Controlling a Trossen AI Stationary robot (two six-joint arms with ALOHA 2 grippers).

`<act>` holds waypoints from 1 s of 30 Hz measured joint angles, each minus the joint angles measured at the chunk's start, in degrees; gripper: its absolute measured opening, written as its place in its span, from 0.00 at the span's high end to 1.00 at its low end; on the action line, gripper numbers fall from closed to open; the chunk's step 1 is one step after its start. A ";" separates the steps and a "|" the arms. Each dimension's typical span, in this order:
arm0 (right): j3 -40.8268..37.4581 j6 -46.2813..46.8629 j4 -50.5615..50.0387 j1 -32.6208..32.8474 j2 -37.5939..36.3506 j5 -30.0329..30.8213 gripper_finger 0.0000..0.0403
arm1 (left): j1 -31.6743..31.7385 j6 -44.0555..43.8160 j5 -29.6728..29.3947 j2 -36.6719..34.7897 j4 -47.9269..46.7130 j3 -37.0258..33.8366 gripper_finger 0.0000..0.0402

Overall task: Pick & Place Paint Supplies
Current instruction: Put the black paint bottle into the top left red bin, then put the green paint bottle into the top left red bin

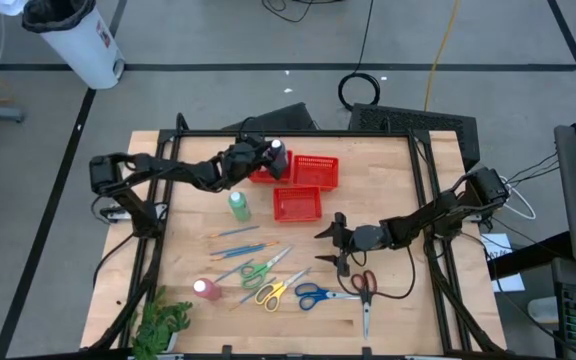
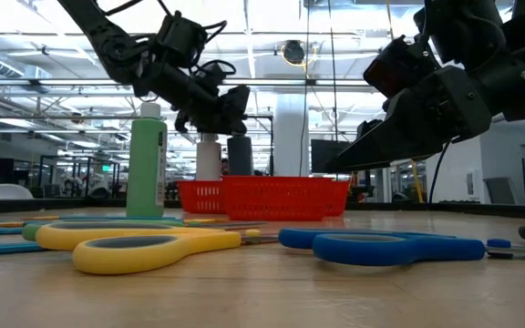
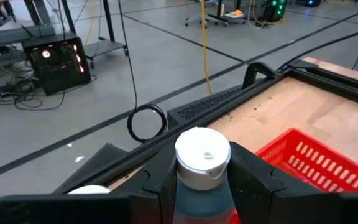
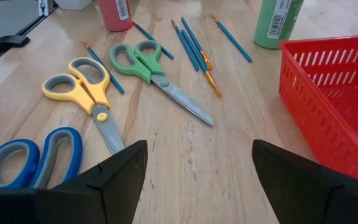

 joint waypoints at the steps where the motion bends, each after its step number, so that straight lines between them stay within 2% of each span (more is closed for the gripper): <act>1: 0.00 0.00 0.00 0.00 0.00 0.00 0.30 | 0.00 -0.41 0.01 0.18 -0.03 0.02 0.70; 4: 0.00 0.00 0.00 0.00 0.00 0.00 0.30 | 0.01 -1.70 0.00 0.28 -0.37 0.02 0.70; 11: 0.00 0.00 0.00 0.00 0.00 0.00 0.30 | -0.01 -2.38 -0.03 0.15 0.23 0.13 0.50; 15: 0.00 0.00 -0.01 0.00 0.00 0.00 0.30 | -0.05 -2.43 -0.02 0.15 0.05 0.13 0.43; 22: 0.00 0.00 -0.02 0.00 0.00 0.00 0.30 | -0.23 -1.27 0.04 -1.20 3.20 0.13 0.40; 30: 0.00 0.00 -0.09 0.00 0.00 0.00 0.30 | -3.22 4.42 0.05 -11.72 -1.01 0.13 0.40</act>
